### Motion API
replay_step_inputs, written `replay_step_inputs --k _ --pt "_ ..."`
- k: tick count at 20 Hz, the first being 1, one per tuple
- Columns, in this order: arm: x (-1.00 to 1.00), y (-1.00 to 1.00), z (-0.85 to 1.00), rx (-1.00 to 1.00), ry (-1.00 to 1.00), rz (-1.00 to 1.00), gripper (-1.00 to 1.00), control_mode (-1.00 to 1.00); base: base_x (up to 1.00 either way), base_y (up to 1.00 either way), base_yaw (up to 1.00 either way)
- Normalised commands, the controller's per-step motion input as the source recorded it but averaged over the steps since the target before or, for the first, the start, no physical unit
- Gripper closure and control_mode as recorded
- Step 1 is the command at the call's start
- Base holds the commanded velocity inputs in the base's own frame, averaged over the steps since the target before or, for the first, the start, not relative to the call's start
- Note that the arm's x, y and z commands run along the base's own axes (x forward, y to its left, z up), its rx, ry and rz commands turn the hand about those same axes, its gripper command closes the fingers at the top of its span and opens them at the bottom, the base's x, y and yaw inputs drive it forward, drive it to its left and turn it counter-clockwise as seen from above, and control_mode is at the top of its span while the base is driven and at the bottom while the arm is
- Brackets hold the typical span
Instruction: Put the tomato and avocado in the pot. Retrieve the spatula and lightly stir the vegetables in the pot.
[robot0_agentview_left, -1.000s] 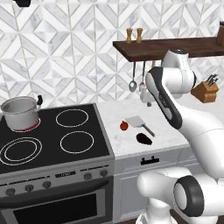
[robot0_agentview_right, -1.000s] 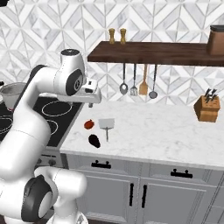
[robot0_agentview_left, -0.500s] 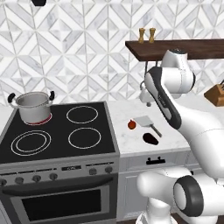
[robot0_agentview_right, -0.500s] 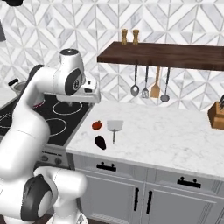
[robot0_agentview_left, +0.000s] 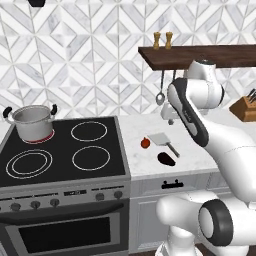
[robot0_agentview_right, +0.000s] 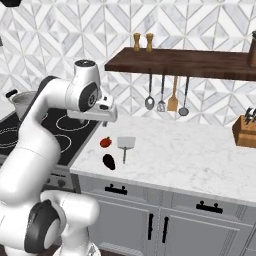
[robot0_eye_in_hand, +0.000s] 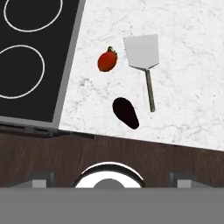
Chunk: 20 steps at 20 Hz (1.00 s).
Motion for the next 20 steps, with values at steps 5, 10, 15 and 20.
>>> replay_step_inputs --k 5,10,15,20 --pt "0.00 -0.11 -0.60 0.10 0.14 0.00 -1.00 -1.00 0.00 0.00 0.00" --pt "0.01 0.00 -0.51 0.00 0.22 0.00 -1.00 -1.00 0.00 0.00 0.00" --pt "0.00 -0.12 -0.57 -0.02 0.18 0.02 -1.00 -1.00 0.00 0.00 0.00" --pt "0.05 -0.05 -0.44 0.00 0.07 0.07 -1.00 -1.00 0.00 0.00 0.00"
